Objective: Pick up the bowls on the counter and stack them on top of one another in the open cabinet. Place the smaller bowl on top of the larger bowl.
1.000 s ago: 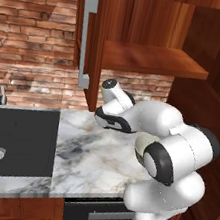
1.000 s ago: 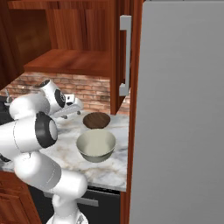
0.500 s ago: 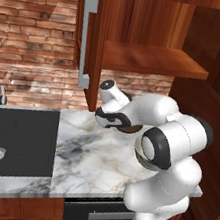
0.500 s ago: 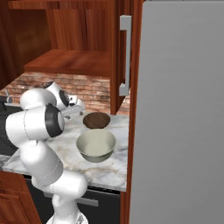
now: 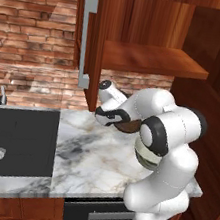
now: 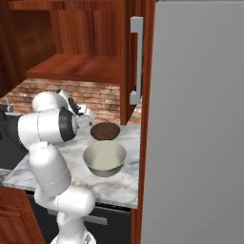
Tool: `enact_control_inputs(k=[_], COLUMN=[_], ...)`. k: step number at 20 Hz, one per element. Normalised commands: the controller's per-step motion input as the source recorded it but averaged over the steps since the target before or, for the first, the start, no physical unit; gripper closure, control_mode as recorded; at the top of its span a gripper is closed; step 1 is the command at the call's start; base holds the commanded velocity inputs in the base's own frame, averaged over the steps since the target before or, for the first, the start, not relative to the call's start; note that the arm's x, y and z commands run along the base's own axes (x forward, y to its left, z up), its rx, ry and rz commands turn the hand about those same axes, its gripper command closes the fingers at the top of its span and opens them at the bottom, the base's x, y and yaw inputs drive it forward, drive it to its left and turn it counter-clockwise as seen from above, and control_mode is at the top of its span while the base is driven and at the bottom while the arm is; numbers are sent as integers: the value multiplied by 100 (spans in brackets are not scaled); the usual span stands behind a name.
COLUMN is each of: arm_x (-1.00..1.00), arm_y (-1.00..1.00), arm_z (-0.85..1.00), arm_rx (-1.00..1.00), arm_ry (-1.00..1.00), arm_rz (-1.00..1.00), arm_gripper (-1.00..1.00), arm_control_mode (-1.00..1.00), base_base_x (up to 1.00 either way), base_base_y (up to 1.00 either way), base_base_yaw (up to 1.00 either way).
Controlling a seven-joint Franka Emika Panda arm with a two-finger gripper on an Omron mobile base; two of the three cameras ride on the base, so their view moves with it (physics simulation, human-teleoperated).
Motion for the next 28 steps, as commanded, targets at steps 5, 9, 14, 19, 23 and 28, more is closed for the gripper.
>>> enact_control_inputs(k=[5, 9, 14, 19, 23, 28], arm_x=[18, 14, 10, 8, 6, 7], arm_y=[0, 0, -3, -12, -20, -15], arm_z=[-20, -23, -20, -11, -8, -14], arm_rx=[0, 0, 0, 0, 0, 0], arm_ry=[0, 0, 0, 0, 0, 0], arm_rz=[-4, -3, -2, -1, 0, 0], arm_gripper=[-100, -100, -100, -100, -100, -100], arm_control_mode=[-100, -100, -100, -100, -100, -100], base_base_x=[0, 0, 0, 0, 0, 0], base_base_y=[0, 0, 0, 0, 0, 0], base_base_yaw=[0, 0, 0, 0, 0, 0])
